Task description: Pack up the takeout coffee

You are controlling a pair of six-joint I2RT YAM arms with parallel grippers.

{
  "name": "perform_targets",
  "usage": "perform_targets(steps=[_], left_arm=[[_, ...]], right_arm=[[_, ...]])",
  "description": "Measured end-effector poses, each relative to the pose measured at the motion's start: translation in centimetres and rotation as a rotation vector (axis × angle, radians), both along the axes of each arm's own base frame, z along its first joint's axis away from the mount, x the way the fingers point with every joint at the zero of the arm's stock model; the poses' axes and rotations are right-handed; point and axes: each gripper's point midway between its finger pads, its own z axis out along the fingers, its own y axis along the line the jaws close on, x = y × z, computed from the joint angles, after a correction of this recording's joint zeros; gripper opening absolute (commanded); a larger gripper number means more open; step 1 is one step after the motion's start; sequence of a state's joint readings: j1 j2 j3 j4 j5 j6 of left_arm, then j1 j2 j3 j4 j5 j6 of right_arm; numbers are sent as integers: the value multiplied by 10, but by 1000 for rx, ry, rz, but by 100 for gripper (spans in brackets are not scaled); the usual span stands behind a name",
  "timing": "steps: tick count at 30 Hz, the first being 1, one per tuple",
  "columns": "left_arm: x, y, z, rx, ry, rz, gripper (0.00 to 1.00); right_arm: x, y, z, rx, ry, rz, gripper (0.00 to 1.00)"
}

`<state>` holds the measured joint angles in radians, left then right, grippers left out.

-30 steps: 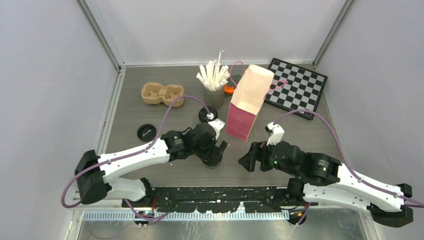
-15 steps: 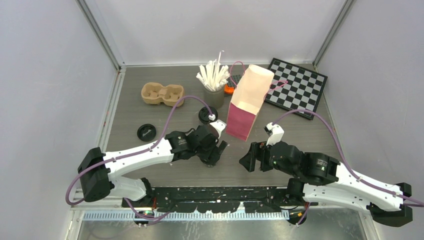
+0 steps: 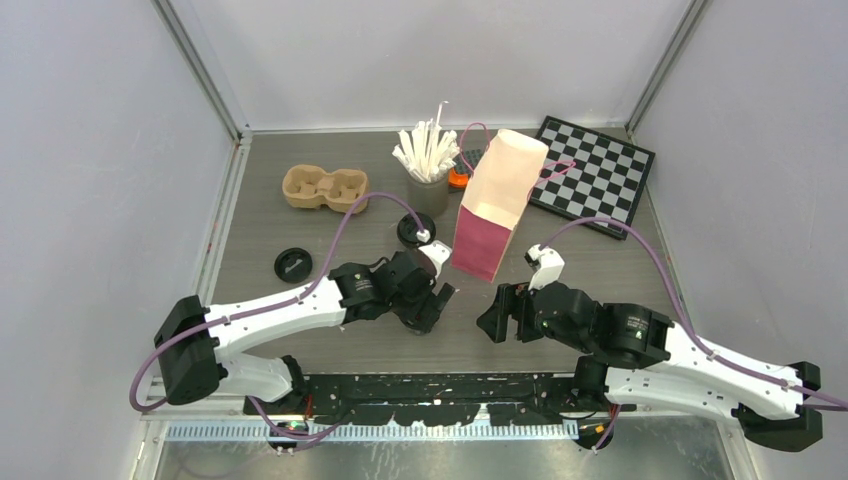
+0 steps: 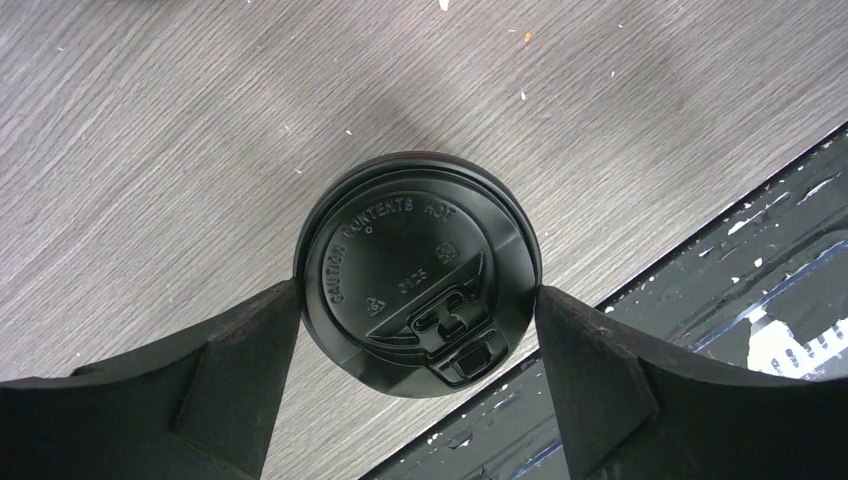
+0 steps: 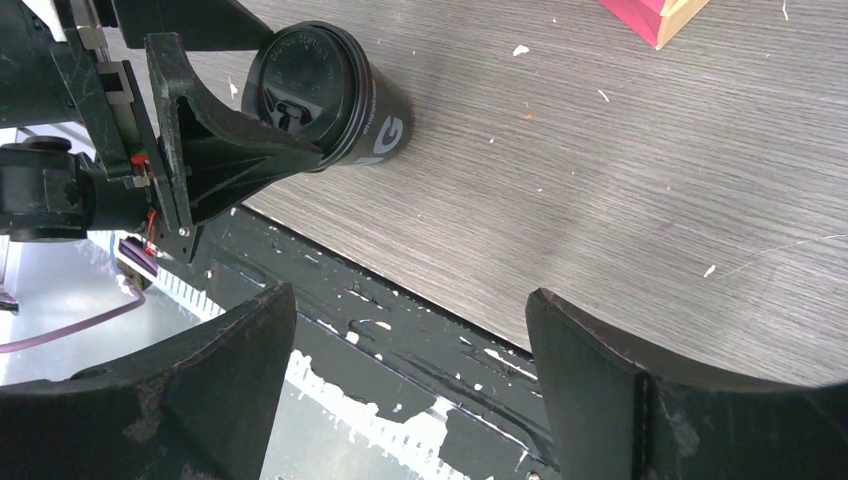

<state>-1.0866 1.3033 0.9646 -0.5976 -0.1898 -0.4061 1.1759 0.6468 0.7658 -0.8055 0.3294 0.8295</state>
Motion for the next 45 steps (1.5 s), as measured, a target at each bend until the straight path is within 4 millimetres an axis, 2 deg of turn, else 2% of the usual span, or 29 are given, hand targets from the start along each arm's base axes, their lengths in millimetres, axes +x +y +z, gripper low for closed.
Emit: perform_targets(steps=[6, 11, 16, 24, 28, 33, 38, 45], left_arm=[[2, 2, 0, 7, -10, 9, 72], [10, 12, 4, 35, -57, 50, 73], [24, 32, 16, 48, -108, 126, 73], [97, 88, 44, 17, -139, 410, 72], [131, 97, 57, 15, -156, 487, 72], [155, 93, 40, 66, -129, 490, 71], [163, 92, 18, 120, -85, 474, 74], [168, 91, 19, 103, -82, 461, 83]], right_arm=[[1, 3, 1, 5, -2, 0, 89], [2, 2, 1, 3, -4, -3, 89], [2, 1, 3, 12, -10, -6, 89], [2, 1, 4, 16, -12, -6, 89], [2, 2, 3, 17, -12, -6, 89], [3, 5, -1, -5, -6, -4, 89], [5, 5, -6, -30, -5, -1, 90], [9, 2, -2, -30, -29, -18, 93]])
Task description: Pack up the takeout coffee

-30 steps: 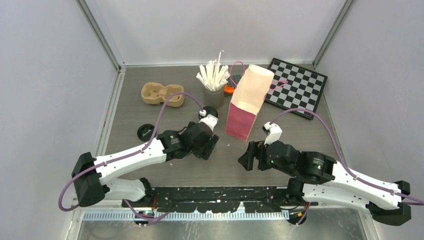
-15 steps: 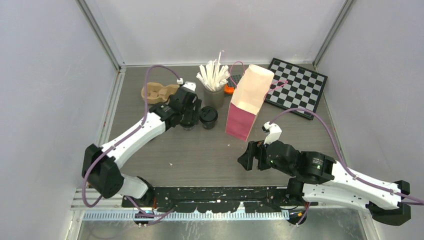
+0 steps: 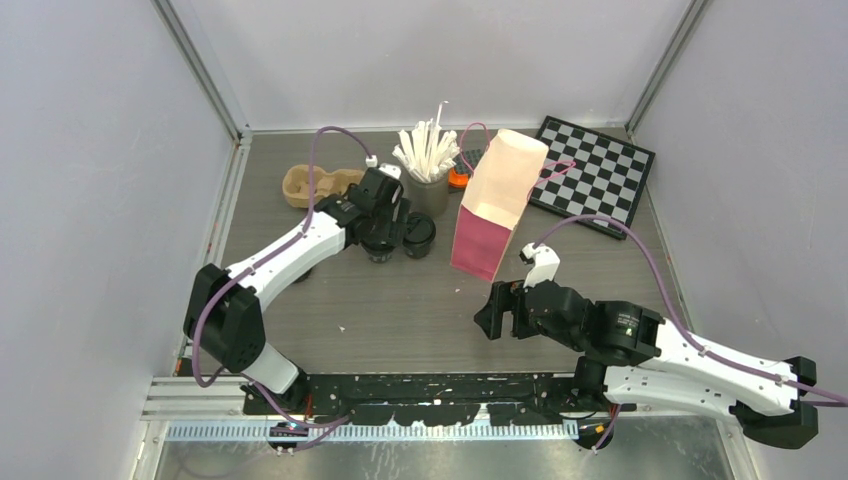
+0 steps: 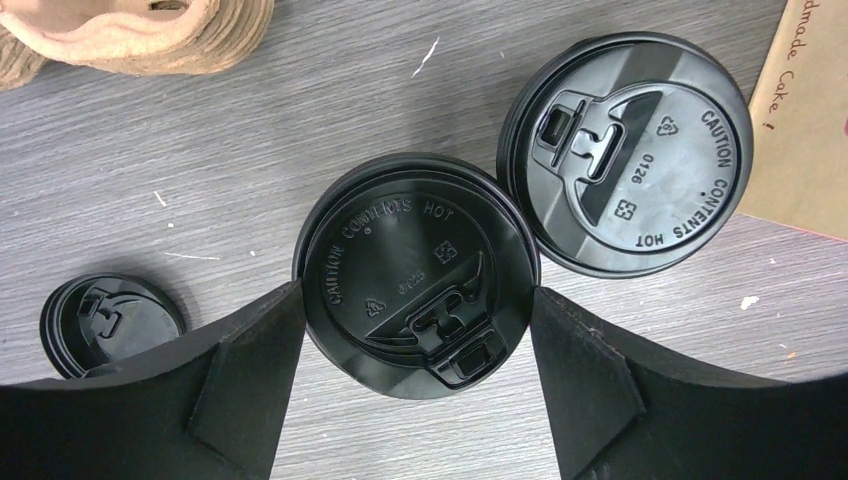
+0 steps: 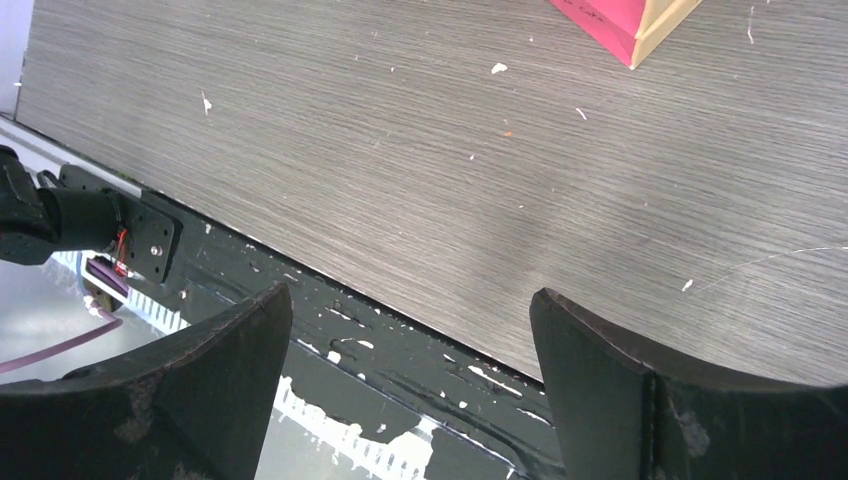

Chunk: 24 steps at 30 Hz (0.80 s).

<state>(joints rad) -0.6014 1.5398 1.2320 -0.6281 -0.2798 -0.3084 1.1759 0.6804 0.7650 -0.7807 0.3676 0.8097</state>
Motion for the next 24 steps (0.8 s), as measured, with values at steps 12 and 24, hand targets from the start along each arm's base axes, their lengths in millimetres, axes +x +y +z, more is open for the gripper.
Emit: perform_targets(steps=[12, 24], left_arm=[[2, -4, -1, -11, 10, -12, 85], [5, 7, -6, -2, 27, 17, 86]], right_arm=[[4, -10, 20, 51, -49, -35, 93], [4, -20, 27, 45, -62, -52, 93]])
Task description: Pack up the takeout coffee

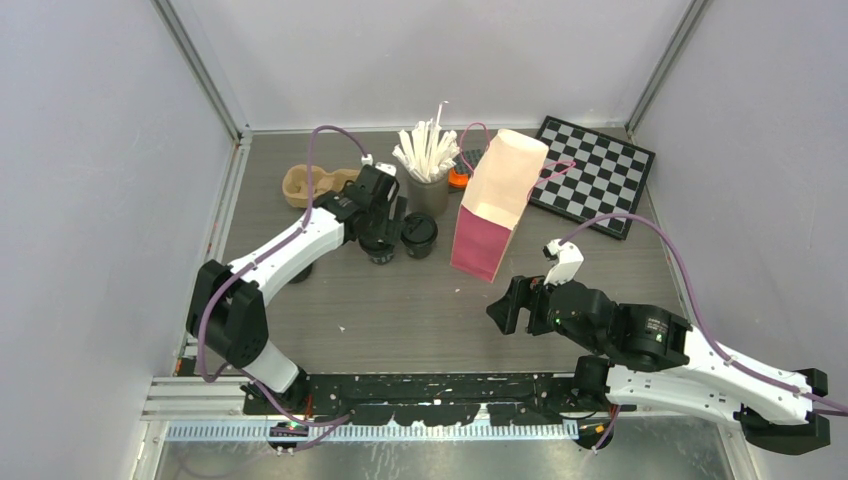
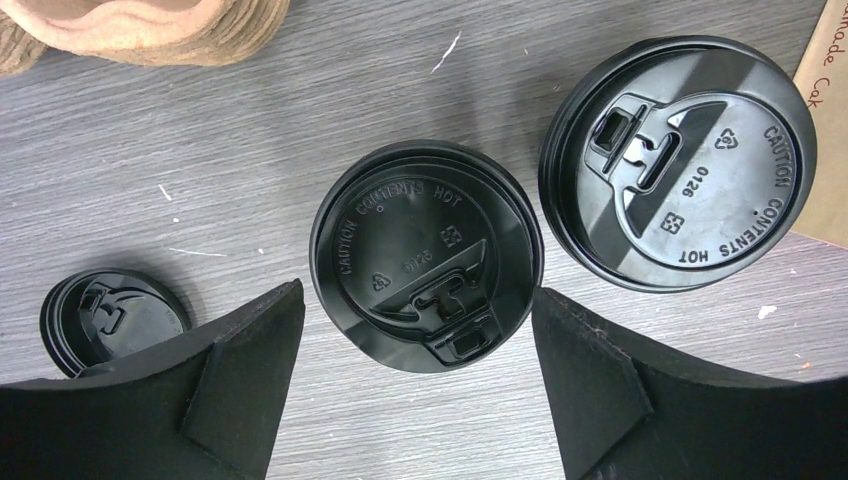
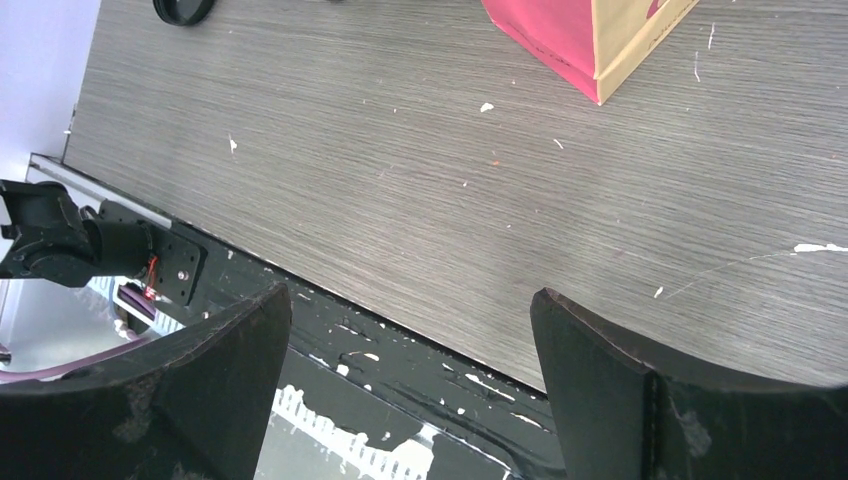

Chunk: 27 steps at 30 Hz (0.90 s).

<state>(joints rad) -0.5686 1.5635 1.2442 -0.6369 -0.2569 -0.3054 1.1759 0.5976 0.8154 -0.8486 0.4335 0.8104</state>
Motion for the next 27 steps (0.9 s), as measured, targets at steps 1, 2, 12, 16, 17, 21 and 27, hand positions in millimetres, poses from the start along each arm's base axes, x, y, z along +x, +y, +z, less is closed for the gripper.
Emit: perform_targets(steps=[1, 2, 12, 16, 17, 21, 27], left_arm=[[0, 0, 0, 1, 1, 1, 87], [-1, 0, -1, -1, 4, -1, 87], [-1, -13, 41, -68, -3, -39, 95], [-15, -15, 91, -157, -68, -72, 100], [-21, -13, 104, -179, -86, -79, 100], [-57, 5, 154, -266, -201, -98, 100], [-111, 37, 150, -310, -213, -66, 100]], right_arm=[[0, 0, 0, -2, 0, -1, 94], [0, -1, -1, -4, 0, -1, 94], [11, -14, -1, -33, -32, -86, 94], [20, -38, 10, -19, -81, -196, 94], [22, -44, 17, -6, -98, -218, 93], [28, -66, 64, 84, -174, -305, 87], [47, -77, 130, 42, -278, -409, 90]])
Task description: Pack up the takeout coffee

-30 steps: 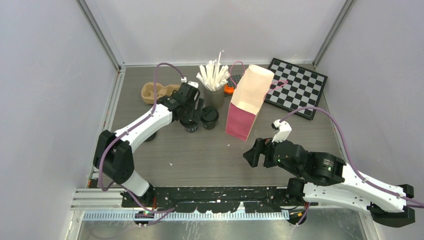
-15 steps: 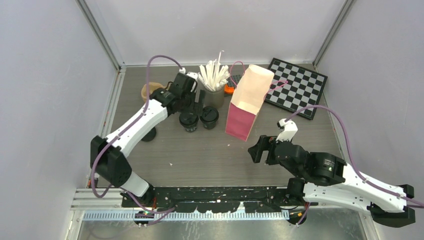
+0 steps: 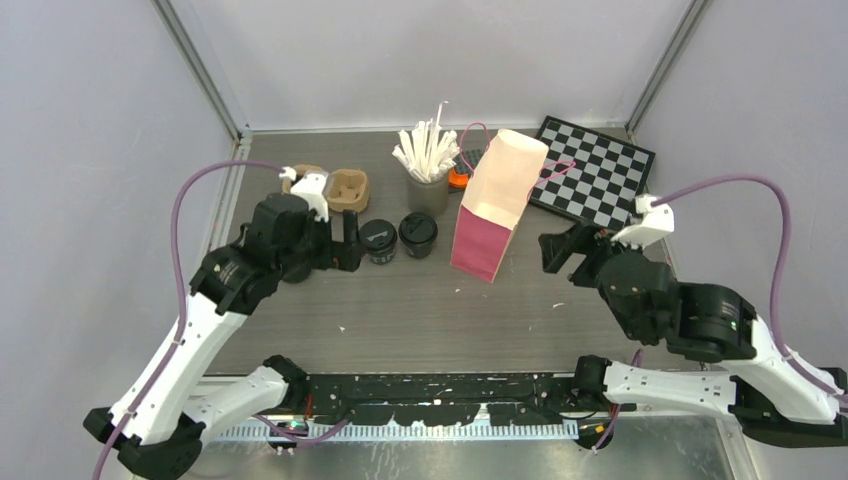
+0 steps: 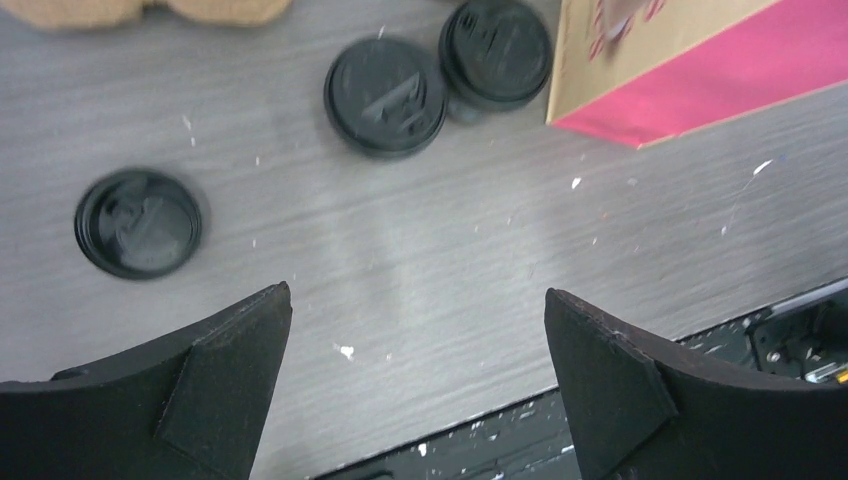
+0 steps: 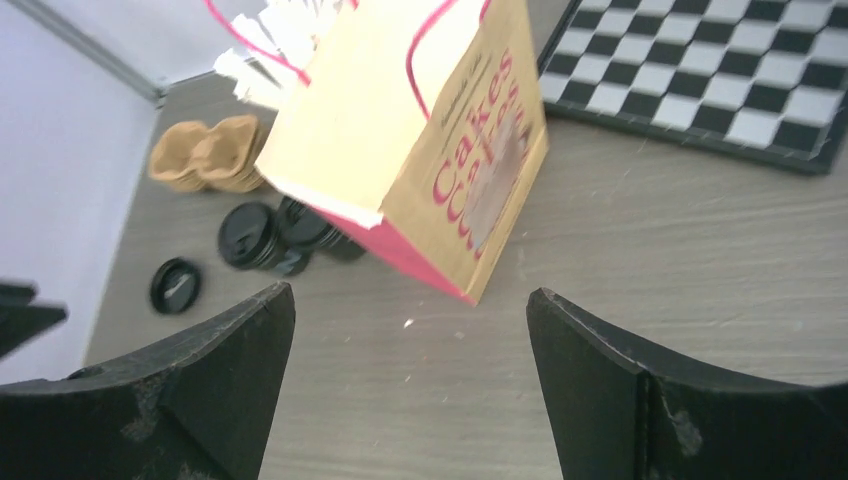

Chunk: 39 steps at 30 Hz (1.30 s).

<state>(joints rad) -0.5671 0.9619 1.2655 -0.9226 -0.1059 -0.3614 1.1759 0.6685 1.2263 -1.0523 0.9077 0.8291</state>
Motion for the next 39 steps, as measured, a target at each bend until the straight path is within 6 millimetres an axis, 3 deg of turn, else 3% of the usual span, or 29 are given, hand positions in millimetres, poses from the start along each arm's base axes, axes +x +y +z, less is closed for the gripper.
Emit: perform_targets(steps=[4, 9, 13, 18, 21, 26, 30, 35, 39], left_arm=[[-21, 13, -36, 28, 78, 17, 100], [-19, 17, -55, 72, 118, 42, 100], [-7, 18, -47, 40, 76, 106, 97], [6, 9, -45, -78, 53, 200, 94], [7, 10, -52, -86, 103, 255, 94], [11, 6, -38, -63, 200, 309, 93], [13, 1, -22, -71, 228, 316, 92], [5, 1, -20, -78, 257, 312, 92], [0, 1, -23, -72, 283, 303, 92]], right_arm=[[20, 6, 18, -141, -43, -80, 89], [43, 13, 22, -268, -70, -150, 88], [74, 12, 8, -295, -11, -223, 87], [108, 12, -41, -298, 147, -256, 80], [120, 18, -58, -262, 231, -244, 73], [138, 33, -35, -151, 242, -244, 61], [149, 26, -22, -84, 230, -289, 55], [159, 16, -40, -112, 287, -339, 54], [163, 23, -59, -136, 350, -334, 51]])
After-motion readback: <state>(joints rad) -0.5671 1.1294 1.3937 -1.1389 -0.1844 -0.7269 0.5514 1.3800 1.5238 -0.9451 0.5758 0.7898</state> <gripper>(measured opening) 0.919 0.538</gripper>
